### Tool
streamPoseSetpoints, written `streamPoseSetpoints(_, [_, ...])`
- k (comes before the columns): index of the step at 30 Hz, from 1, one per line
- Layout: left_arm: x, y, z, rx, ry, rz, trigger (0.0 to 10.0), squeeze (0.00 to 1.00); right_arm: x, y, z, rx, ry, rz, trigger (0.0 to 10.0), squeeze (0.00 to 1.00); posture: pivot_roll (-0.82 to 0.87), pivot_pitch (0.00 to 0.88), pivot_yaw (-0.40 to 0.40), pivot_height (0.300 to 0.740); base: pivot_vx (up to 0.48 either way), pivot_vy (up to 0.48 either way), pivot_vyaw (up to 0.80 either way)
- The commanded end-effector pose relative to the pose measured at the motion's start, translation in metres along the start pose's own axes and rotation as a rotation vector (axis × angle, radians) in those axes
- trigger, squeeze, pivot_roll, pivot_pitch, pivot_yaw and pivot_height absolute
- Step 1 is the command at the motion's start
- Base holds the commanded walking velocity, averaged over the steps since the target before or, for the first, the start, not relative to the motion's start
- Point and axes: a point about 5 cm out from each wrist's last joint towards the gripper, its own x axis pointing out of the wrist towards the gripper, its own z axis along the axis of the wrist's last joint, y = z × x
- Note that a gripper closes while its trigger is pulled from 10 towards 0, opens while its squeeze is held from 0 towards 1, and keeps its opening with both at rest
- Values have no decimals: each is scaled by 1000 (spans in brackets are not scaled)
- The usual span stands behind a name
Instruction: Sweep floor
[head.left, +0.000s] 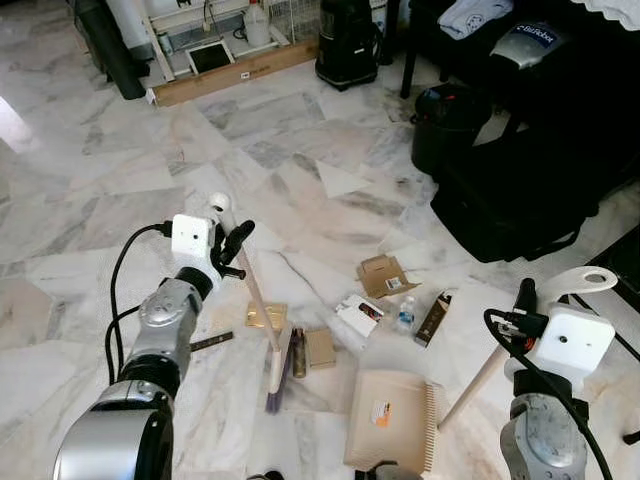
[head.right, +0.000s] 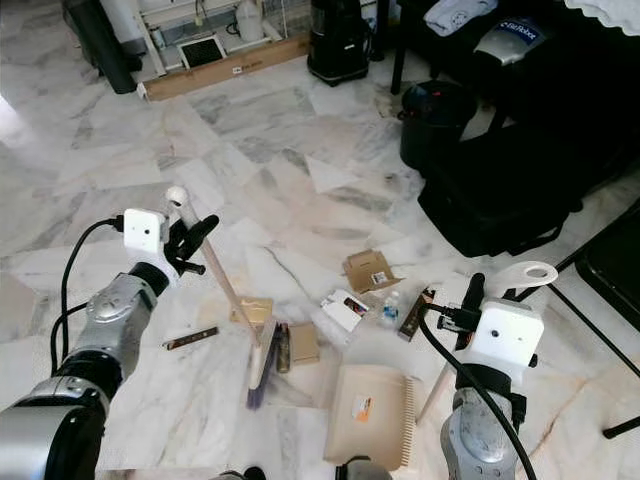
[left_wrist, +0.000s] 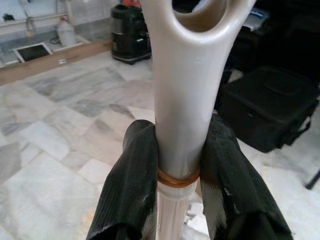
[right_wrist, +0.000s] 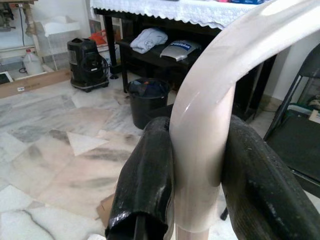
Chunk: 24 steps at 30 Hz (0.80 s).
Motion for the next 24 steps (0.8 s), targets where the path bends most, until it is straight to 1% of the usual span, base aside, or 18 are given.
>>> streamPoseSetpoints(1, [-3, 5, 4, 2, -6, -23, 10000, 0, 1, 0, 2, 8, -19, -3, 10000, 0, -107, 152, 79, 740, 0, 0, 0])
streamPoseSetpoints(3, [-5, 5, 5, 2, 6, -53, 10000, 0, 2, 0, 2, 9, -19, -1, 10000, 0, -99, 149, 77, 740, 0, 0, 0])
streamPoseSetpoints(4, [-6, 4, 5, -12, 8, -73, 10000, 0, 3, 1, 1, 10, -19, 1, 10000, 0, -96, 148, 77, 740, 0, 0, 0])
streamPoseSetpoints(10, [-8, 2, 3, -16, 32, -117, 10000, 0, 4, 2, 1, 11, -21, 3, 10000, 0, -93, 147, 75, 740, 0, 0, 0])
streamPoseSetpoints(16, [-12, 1, 6, -16, 55, -185, 10000, 0, 5, 3, 0, 14, -21, 6, 10000, 0, -89, 143, 78, 740, 0, 0, 0])
streamPoseSetpoints(19, [-17, -1, 7, -21, 86, -254, 10000, 0, 6, 4, -1, 18, -20, 8, 10000, 0, -82, 141, 79, 740, 0, 0, 0])
streamPoseSetpoints(23, [-19, -1, 9, -20, 94, -274, 10000, 0, 6, 5, -1, 19, -21, 10, 10000, 0, -82, 141, 79, 740, 0, 0, 0])
streamPoseSetpoints(24, [-20, 3, 13, -2, 79, -249, 10000, 0, 7, 5, -1, 21, -21, 12, 10000, 0, -79, 139, 79, 740, 0, 0, 0])
